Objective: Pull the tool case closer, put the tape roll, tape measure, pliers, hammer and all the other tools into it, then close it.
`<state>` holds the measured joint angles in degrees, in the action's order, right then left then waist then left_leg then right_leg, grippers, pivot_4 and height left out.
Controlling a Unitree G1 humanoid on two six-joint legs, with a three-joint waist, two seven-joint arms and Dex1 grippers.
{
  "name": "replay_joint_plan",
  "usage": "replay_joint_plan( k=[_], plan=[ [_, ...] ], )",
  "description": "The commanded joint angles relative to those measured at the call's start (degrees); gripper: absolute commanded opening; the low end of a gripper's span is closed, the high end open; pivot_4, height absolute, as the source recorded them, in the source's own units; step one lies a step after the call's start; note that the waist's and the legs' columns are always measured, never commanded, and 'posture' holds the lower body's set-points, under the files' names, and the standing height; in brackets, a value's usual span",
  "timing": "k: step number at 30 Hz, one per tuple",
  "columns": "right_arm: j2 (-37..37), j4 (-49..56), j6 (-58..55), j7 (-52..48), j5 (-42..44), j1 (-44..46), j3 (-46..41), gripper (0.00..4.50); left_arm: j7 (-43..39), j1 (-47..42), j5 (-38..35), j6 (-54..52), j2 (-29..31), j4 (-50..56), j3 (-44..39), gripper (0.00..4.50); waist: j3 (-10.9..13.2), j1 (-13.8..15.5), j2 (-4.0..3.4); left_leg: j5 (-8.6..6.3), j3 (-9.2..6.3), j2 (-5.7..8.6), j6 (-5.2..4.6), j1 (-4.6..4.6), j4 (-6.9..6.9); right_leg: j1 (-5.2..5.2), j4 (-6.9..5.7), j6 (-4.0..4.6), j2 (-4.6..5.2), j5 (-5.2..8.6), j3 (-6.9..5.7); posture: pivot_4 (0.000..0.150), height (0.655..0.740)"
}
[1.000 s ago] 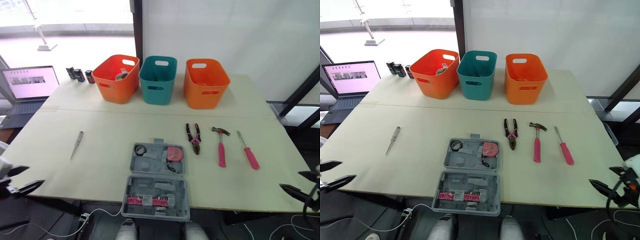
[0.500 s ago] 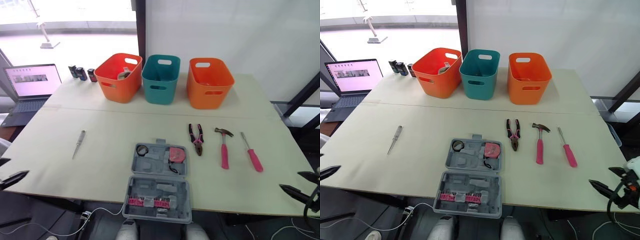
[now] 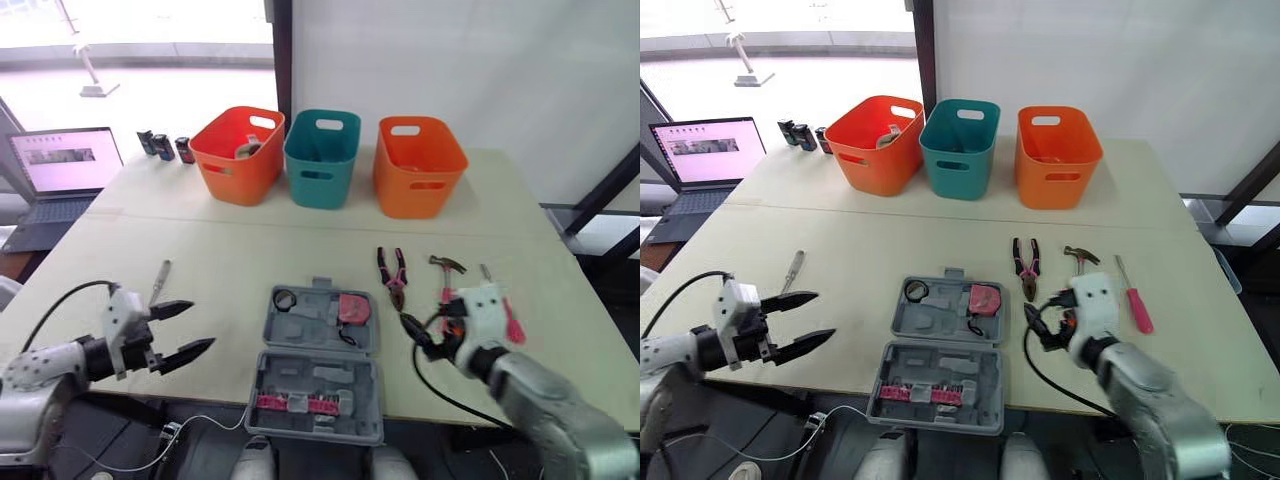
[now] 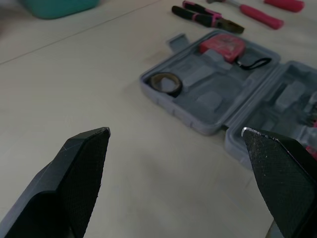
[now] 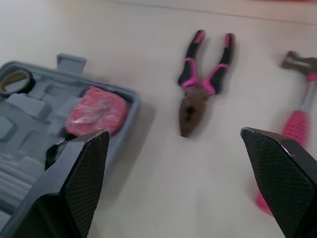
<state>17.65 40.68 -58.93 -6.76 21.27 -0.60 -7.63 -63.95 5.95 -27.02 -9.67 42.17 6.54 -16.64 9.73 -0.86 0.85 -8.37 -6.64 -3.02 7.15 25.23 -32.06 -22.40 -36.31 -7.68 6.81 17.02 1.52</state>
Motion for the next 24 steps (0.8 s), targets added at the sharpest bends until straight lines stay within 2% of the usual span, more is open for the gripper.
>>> replay_joint_plan(
  k=[1, 8, 17, 20, 23, 24],
  plan=[
    [-4.6, -6.7, 1.4, 7.1, -5.6, 6.1, 4.6, 4.46, -2.1, 1.1, -2.3, -0.1, 0.1, 5.7, 1.8, 4.50, 0.0, -0.1, 0.00, 0.00, 0.00, 0.00, 0.00, 0.00, -0.01, 0.00, -0.01, -0.01, 0.00, -0.01, 0.00, 0.150, 0.7400],
    [-9.7, -27.5, 9.1, 9.9, -11.8, 16.5, 7.8, 4.46, -3.9, 2.4, -2.6, -4.5, 2.2, 10.1, 6.3, 4.50, 0.0, -0.2, -0.09, 0.07, -0.03, -0.02, -0.04, -0.05, -0.02, 0.00, -0.08, -0.15, -0.04, -0.11, 0.00, 0.150, 0.7400],
    [-11.7, -47.9, 18.4, 11.6, -14.4, 23.1, 4.3, 4.46, -2.3, 1.2, -2.1, -4.7, 1.6, 12.1, 7.4, 4.50, 0.1, -0.4, -0.11, 0.08, -0.04, -0.02, -0.05, -0.05, -0.02, -0.02, -0.15, -0.24, -0.06, -0.16, 0.00, 0.150, 0.7400],
    [-12.0, -49.7, 18.8, 12.3, -14.4, 23.3, 3.0, 3.66, -2.0, 0.9, -2.1, -4.6, 1.7, 11.9, 7.3, 4.50, 0.0, -0.4, -0.09, 0.08, -0.04, -0.02, -0.05, -0.13, -0.03, 0.06, -0.16, -0.25, -0.06, -0.17, 0.00, 0.150, 0.7400],
    [-12.5, -49.0, 18.9, 12.1, -14.4, 22.8, 2.7, 2.22, -1.9, 0.8, -2.1, -4.4, 1.7, 11.5, 7.2, 4.50, 0.0, -0.4, -0.09, 0.09, -0.04, -0.02, -0.06, -0.15, -0.03, 0.08, -0.16, -0.24, -0.06, -0.16, 0.00, 0.150, 0.7400],
    [-12.5, -48.8, 18.9, 12.0, -14.5, 22.8, 2.7, 1.59, -1.9, 0.8, -2.1, -4.3, 1.8, 11.5, 7.2, 4.50, 0.0, -0.5, -0.10, 0.09, -0.04, -0.02, -0.06, -0.15, -0.03, 0.08, -0.17, -0.25, -0.06, -0.16, 0.00, 0.150, 0.7400]
  ],
)
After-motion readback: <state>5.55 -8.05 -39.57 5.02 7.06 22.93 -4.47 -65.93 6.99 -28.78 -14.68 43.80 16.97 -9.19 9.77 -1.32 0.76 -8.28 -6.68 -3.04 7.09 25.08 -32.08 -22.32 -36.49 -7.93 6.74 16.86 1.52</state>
